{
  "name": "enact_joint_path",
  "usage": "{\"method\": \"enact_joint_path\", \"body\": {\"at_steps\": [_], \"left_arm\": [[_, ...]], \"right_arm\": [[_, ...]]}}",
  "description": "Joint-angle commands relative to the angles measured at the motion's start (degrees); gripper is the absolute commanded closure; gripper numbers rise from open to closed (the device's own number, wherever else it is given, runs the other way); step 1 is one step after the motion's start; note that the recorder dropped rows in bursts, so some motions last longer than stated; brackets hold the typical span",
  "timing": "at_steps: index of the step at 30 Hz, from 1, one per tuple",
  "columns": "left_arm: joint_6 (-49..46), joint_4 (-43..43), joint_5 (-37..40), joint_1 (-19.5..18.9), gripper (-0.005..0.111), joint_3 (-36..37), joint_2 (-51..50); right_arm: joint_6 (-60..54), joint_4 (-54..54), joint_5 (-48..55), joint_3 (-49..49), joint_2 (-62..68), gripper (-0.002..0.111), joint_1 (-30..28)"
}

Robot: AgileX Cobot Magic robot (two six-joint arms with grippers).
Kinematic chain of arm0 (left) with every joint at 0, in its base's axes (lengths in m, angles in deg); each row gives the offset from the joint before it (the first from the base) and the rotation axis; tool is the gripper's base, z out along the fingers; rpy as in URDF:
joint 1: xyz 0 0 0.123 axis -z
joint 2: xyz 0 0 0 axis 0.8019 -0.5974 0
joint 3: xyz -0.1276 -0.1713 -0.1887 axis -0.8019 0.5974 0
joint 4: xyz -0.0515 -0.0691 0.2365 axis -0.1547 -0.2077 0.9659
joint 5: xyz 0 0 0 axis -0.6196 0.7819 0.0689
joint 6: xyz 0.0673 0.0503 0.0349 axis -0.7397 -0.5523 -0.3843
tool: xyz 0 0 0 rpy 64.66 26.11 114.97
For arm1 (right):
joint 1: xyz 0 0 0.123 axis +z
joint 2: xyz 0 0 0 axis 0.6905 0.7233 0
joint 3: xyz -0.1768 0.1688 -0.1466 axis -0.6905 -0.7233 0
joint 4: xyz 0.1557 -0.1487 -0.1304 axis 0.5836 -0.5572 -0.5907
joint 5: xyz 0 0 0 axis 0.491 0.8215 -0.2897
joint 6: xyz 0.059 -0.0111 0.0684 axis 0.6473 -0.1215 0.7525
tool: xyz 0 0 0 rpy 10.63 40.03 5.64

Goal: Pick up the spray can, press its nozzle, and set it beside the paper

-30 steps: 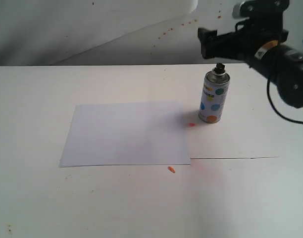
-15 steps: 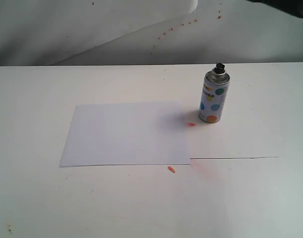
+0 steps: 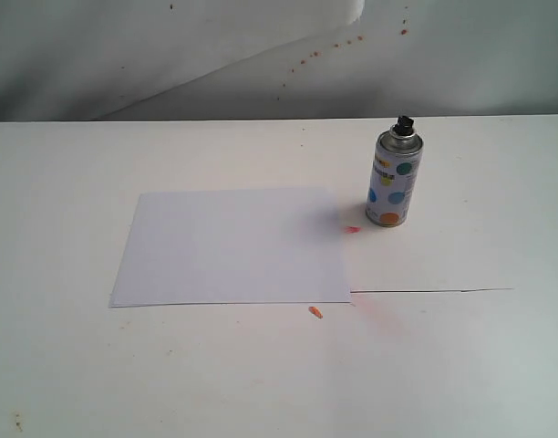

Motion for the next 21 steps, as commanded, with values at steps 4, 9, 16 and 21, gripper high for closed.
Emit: {"method": "enact_joint_path", "body": {"at_steps": [4, 9, 16, 21], "left_arm": [[2.1, 0.0, 0.0, 0.0, 0.107, 0.0, 0.1], [2.2, 0.0, 0.0, 0.0, 0.107, 0.0, 0.1], [2.2, 0.0, 0.0, 0.0, 0.107, 0.0, 0.1], [2.2, 0.0, 0.0, 0.0, 0.107, 0.0, 0.1]], "right_arm": [[-1.6, -0.5, -1.8, -8.5, -8.8, 0.108, -0.3], [-1.5, -0.5, -1.7, -10.5, -11.1, 0.108, -0.3], [-1.0, -0.5, -1.8, -10.5, -11.1, 0.108, -0.3], [-1.0, -0.5, -1.8, -10.5, -11.1, 0.108, -0.3]]}}
